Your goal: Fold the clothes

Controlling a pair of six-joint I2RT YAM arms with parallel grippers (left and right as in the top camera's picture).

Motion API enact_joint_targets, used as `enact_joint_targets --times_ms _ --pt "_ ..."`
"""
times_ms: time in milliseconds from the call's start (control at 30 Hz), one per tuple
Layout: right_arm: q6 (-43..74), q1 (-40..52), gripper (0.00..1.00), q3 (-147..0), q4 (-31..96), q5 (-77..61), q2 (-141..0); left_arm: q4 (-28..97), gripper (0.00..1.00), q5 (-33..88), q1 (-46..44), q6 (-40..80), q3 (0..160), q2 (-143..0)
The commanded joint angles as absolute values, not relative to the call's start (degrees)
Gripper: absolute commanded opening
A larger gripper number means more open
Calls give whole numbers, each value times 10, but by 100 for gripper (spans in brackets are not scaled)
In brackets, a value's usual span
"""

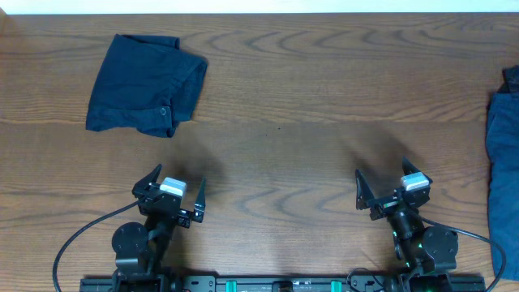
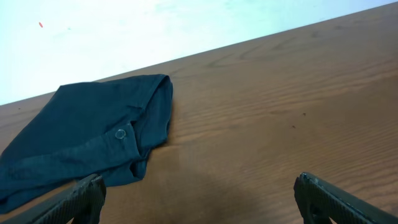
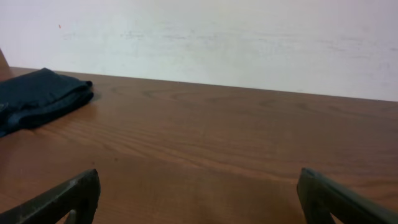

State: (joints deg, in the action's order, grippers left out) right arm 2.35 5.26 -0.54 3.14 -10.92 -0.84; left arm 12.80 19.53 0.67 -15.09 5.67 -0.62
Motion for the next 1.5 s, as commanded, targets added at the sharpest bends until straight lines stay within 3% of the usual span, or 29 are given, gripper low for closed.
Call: enact_joint_targets --times_ms 0,1167,1467 --pt "27 48 99 -3 31 -114 -4 127 98 203 5 -156 42 -2" --pt "28 48 99 -3 31 -115 -4 129 98 222 5 -146 42 -2" --pt "41 48 99 -3 29 -129 -4 129 98 238 5 -13 42 -3"
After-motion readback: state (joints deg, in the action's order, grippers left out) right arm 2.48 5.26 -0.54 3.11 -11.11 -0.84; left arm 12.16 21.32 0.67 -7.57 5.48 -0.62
